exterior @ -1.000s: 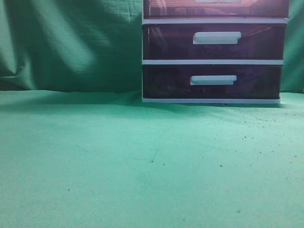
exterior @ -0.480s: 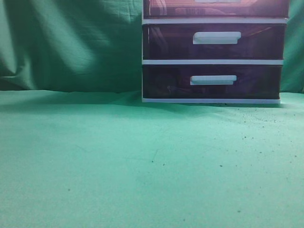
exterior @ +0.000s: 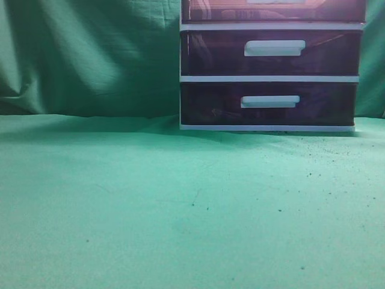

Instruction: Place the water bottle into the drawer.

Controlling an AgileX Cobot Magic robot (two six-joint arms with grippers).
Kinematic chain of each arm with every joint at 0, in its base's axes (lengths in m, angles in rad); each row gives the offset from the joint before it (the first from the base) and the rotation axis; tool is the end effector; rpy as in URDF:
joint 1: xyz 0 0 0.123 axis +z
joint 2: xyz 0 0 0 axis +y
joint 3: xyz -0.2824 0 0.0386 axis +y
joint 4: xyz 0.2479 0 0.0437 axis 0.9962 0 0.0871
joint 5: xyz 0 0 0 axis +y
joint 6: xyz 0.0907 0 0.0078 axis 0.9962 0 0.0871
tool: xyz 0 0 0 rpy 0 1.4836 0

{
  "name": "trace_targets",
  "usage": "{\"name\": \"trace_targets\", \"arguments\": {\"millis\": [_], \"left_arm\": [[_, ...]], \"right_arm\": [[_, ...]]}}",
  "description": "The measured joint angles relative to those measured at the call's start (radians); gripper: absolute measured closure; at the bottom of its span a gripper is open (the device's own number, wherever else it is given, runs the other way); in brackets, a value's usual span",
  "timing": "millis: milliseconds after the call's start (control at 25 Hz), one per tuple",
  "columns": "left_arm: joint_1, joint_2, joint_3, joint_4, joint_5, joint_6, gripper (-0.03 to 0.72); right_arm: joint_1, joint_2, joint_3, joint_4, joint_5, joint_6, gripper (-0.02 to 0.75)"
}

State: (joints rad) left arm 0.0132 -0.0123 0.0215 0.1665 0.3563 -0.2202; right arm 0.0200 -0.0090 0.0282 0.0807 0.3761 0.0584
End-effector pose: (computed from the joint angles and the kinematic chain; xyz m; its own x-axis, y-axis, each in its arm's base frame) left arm 0.0528 0.0060 0.1748 -0.2654 -0.0673 -0.9618 -0.0860 0.9952 -0.0460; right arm 0.0526 0.0038 0.1704 -0.3059 0.1269 -0.9436 -0.0076 0.9907 0.1357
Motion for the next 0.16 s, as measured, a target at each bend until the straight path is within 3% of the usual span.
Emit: {"name": "trace_targets", "arguments": {"millis": [160], "left_arm": [[0.0,0.0,0.0,0.0,0.0,0.0,0.688]], "right_arm": [[0.0,0.0,0.0,0.0,0.0,0.0,0.738]]}}
